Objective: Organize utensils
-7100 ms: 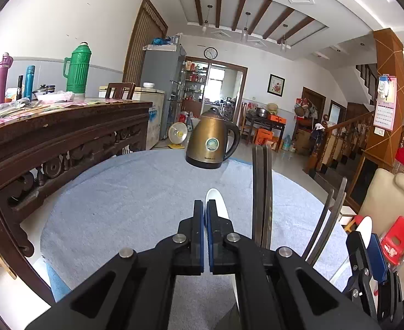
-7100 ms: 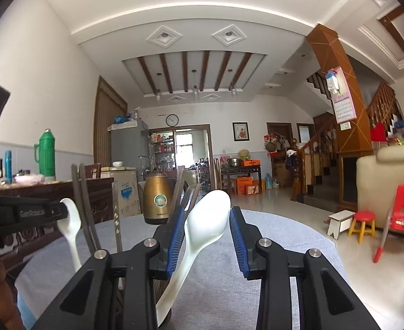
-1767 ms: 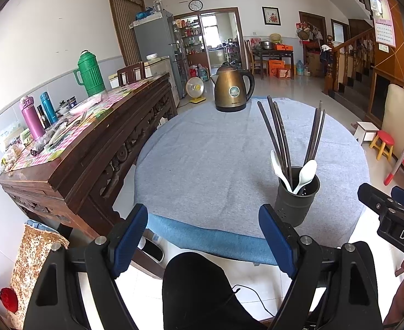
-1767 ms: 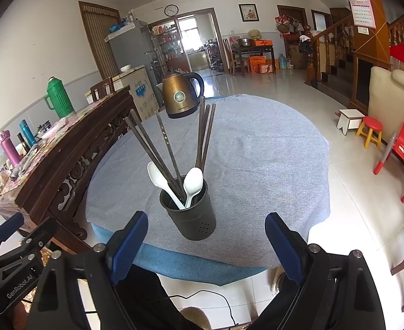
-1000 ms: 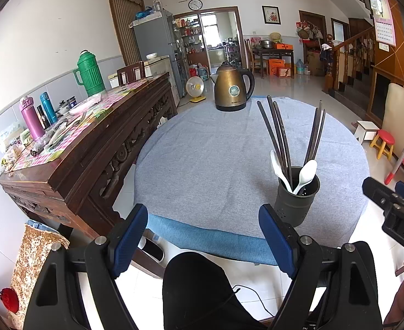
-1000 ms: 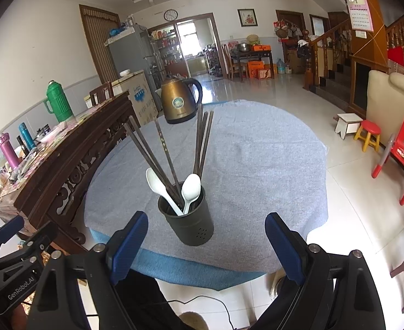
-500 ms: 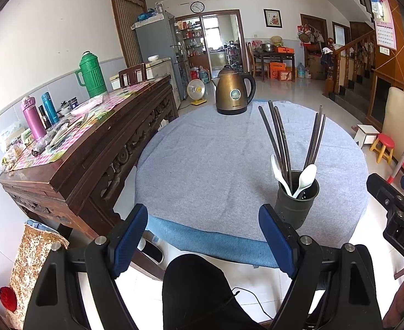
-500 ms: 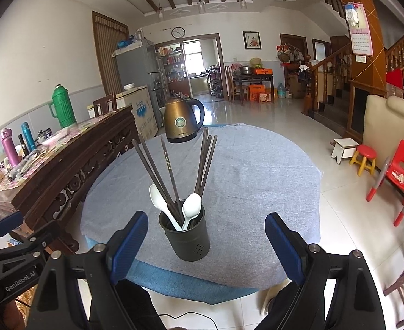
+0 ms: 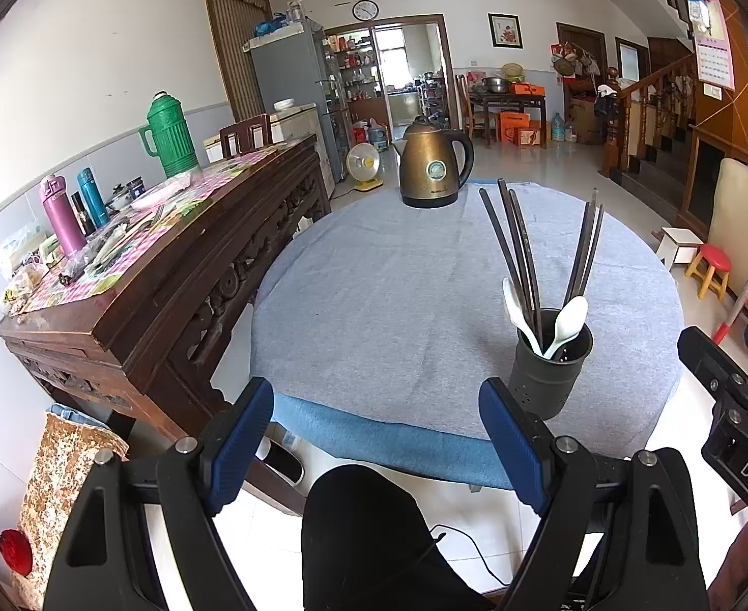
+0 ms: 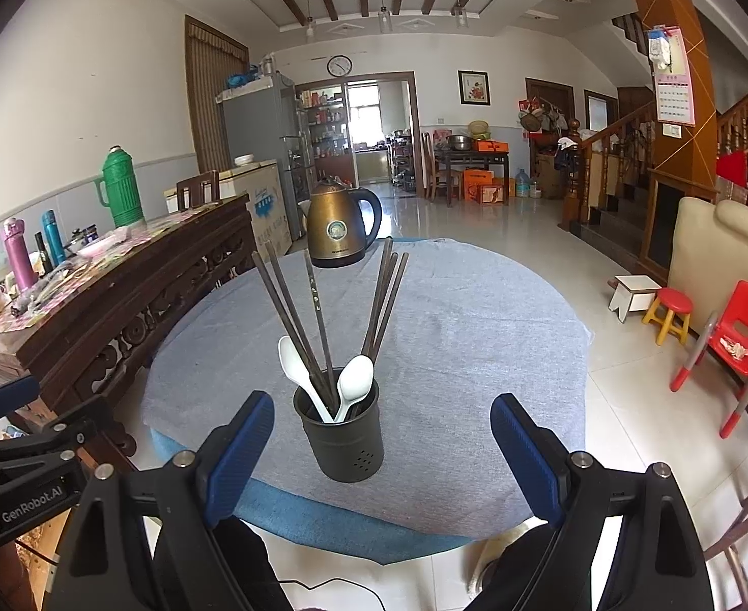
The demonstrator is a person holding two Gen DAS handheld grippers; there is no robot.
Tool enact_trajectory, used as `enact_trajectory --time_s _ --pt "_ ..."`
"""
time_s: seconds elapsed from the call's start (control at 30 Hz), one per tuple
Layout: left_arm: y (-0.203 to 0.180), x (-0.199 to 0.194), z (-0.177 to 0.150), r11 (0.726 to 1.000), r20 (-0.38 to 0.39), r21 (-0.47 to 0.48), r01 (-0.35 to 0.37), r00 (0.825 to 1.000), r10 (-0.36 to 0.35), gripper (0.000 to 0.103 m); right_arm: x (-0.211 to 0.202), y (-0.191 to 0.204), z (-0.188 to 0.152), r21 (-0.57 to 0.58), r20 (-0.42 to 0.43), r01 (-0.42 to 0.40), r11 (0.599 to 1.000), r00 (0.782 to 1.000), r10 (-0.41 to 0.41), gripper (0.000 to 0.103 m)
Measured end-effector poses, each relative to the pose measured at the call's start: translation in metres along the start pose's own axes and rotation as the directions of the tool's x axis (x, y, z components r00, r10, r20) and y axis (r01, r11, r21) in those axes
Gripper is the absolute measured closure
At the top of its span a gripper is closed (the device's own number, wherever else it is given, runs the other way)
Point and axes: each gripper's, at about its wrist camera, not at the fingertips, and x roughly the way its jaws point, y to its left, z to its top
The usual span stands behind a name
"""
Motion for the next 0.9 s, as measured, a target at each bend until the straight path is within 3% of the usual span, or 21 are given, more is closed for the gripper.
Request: enact_trajectory --time_s 0.9 --pt "0.0023 -0.0009 -0.0014 1.0 0.0 -0.01 -0.001 1.0 0.001 0.02 -0.0011 -0.0006 -0.0028 -0.004 0.008 0.006 1.0 1.0 -0.006 0.013"
